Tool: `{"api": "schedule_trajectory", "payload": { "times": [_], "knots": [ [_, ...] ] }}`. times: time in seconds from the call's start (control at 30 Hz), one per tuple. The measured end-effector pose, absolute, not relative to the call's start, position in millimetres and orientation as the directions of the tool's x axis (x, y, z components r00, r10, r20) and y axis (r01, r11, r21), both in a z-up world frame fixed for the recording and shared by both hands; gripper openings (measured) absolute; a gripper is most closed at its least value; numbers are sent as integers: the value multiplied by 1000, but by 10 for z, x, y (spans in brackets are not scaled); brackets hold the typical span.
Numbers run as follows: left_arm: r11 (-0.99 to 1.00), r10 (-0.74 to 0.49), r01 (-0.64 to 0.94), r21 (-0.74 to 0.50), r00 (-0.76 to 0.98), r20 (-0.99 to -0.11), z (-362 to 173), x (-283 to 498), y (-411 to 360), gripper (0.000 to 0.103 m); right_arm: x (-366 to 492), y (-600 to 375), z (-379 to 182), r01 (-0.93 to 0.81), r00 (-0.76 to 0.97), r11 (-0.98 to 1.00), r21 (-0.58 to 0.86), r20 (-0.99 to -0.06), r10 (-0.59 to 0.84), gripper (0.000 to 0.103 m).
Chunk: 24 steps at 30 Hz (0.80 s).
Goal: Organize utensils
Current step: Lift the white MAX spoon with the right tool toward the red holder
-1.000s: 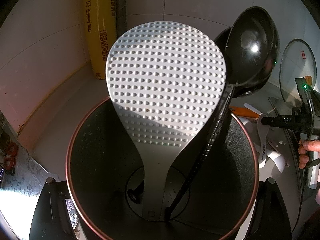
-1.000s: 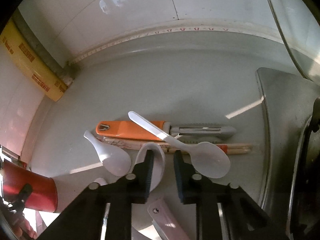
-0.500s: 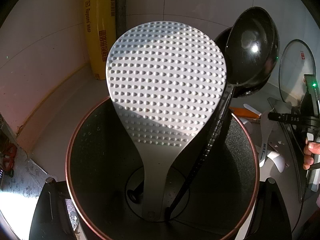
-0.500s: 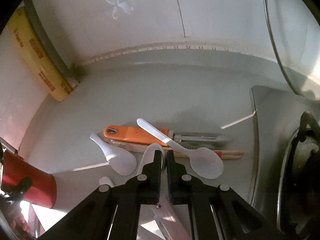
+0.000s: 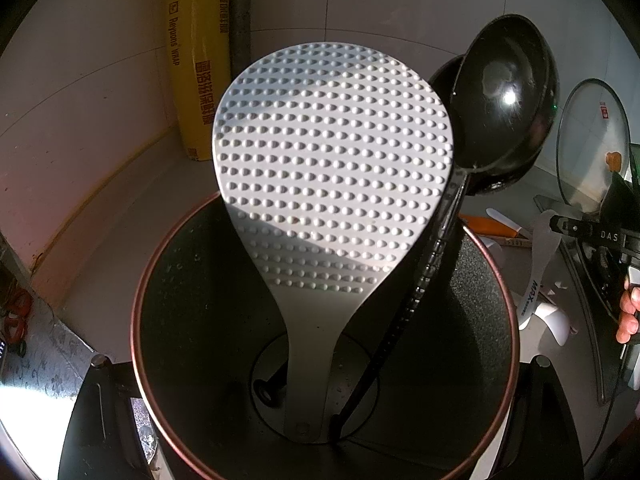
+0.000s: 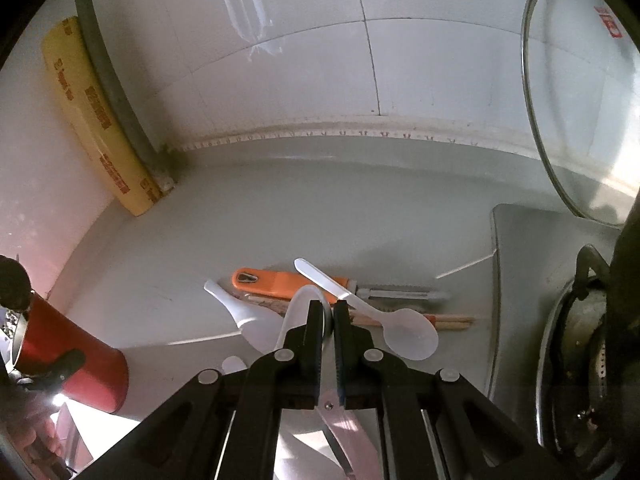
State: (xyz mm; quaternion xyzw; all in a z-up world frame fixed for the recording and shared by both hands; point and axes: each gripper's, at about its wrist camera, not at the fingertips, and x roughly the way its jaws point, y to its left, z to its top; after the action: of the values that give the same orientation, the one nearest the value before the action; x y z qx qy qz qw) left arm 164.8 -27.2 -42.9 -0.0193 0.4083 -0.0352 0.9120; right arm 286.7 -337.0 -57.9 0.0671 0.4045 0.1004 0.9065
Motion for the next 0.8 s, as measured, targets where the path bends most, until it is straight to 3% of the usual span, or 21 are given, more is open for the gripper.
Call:
{"api": "schedule_trajectory", "payload": {
  "times": [0.27, 0.8],
  "knots": [
    [997, -79, 50, -62, 664, -744, -426, 1639, -266, 90, 2814, -3430, -460, -116, 681, 973, 202, -696, 226, 6],
    [996, -86, 56, -66, 662, -745, -421, 1621, -232, 90, 2634, -3256, 364, -194, 798, 967, 168, -546, 255, 6]
  ]
}}
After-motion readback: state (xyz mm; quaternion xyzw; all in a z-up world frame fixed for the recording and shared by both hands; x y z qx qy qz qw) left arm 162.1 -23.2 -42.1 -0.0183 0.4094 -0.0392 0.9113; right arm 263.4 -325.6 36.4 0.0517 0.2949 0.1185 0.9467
